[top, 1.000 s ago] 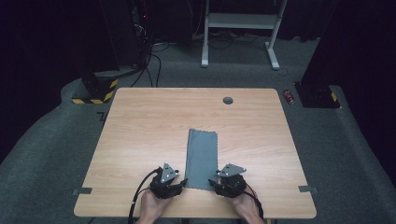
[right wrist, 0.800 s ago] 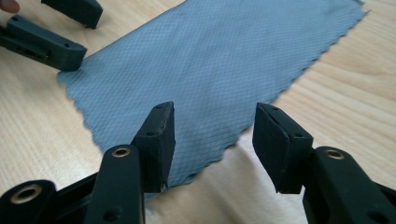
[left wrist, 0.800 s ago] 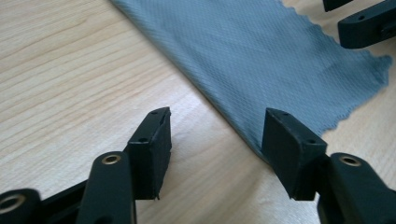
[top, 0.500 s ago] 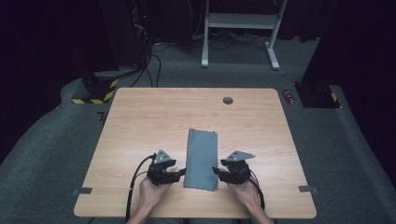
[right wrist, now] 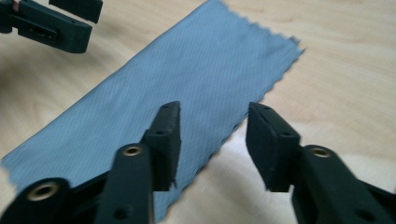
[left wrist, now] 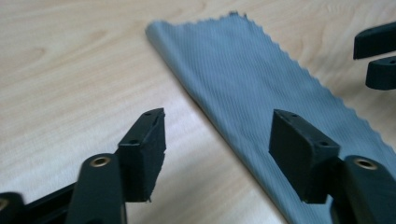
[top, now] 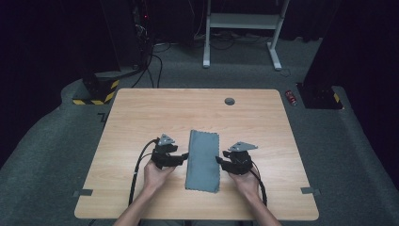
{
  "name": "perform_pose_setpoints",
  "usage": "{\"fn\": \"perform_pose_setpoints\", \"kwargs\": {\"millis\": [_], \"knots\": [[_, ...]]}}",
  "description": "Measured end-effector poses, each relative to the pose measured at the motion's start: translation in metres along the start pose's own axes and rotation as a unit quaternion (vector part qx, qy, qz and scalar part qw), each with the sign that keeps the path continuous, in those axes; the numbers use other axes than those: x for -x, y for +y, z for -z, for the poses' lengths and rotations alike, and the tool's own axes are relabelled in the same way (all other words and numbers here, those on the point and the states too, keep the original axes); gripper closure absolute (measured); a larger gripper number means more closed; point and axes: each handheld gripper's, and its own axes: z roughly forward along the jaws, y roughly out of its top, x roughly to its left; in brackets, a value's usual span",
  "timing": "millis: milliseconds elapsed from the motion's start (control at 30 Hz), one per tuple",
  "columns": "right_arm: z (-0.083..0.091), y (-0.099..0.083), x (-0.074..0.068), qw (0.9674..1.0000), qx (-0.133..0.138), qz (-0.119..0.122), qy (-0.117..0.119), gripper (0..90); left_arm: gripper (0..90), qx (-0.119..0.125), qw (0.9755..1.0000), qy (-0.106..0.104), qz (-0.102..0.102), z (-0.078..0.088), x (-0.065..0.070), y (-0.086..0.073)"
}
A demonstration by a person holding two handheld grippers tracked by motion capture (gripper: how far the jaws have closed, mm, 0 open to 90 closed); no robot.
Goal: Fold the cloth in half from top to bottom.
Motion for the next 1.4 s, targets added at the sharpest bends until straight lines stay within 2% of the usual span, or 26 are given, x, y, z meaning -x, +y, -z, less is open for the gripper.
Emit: {"fn": "perform_pose_setpoints", "kwargs": {"millis": [133, 167, 400, 467, 567, 700, 800, 833, 933, 1033, 1133, 1200, 1233, 1267, 1400], "knots": [[-0.009, 0.009, 0.005, 0.9999, -0.009, 0.000, -0.012, 64.1, 40.4, -0.003, 0.9999, 0.013, -0.004, -0.010, -0.004, 0.011], [-0.010, 0.011, 0.006, 0.9998, -0.010, 0.002, -0.015, 64.5, 40.1, -0.007, 0.9999, 0.012, 0.002, -0.014, -0.006, 0.015], [-0.022, 0.027, 0.017, 0.9990, -0.021, -0.014, -0.036, 68.0, 40.4, -0.024, 0.9993, 0.030, 0.000, -0.034, -0.009, 0.036], [-0.026, 0.030, 0.021, 0.9987, -0.026, -0.019, -0.039, 70.1, 41.4, -0.019, 0.9992, 0.034, 0.007, -0.038, -0.010, 0.040], [-0.032, 0.034, 0.027, 0.9979, -0.031, -0.025, -0.050, 71.4, 41.0, -0.041, 0.9980, 0.048, 0.003, -0.049, -0.010, 0.047], [-0.043, 0.039, 0.034, 0.9966, -0.041, -0.036, -0.062, 71.9, 41.5, -0.043, 0.9968, 0.067, 0.007, -0.059, -0.013, 0.056], [-0.051, 0.042, 0.037, 0.9957, -0.047, -0.039, -0.070, 72.1, 42.7, -0.035, 0.9967, 0.071, 0.020, -0.064, -0.016, 0.058], [-0.054, 0.043, 0.037, 0.9953, -0.052, -0.040, -0.071, 72.0, 42.8, -0.040, 0.9964, 0.072, 0.020, -0.066, -0.017, 0.058], [-0.062, 0.046, 0.039, 0.9945, -0.058, -0.039, -0.077, 71.3, 43.0, -0.056, 0.9948, 0.084, 0.008, -0.073, -0.015, 0.056], [-0.065, 0.050, 0.043, 0.9942, -0.050, -0.053, -0.079, 70.7, 44.7, -0.049, 0.9947, 0.088, 0.019, -0.076, -0.017, 0.058], [-0.072, 0.054, 0.045, 0.9928, -0.063, -0.055, -0.086, 70.7, 45.9, -0.050, 0.9944, 0.091, 0.017, -0.080, -0.016, 0.062], [-0.075, 0.057, 0.047, 0.9924, -0.056, -0.058, -0.093, 70.8, 46.3, -0.051, 0.9943, 0.093, 0.015, -0.084, -0.015, 0.065], [-0.077, 0.059, 0.049, 0.9915, -0.062, -0.065, -0.094, 70.5, 47.0, -0.048, 0.9941, 0.097, 0.013, -0.084, -0.016, 0.065], [-0.079, 0.060, 0.050, 0.9911, -0.066, -0.066, -0.094, 70.5, 47.7, -0.045, 0.9942, 0.096, 0.019, -0.086, -0.015, 0.066], [-0.086, 0.064, 0.049, 0.9899, -0.078, -0.059, -0.103, 71.3, 49.0, -0.059, 0.9933, 0.098, 0.016, -0.091, -0.016, 0.065]]}}
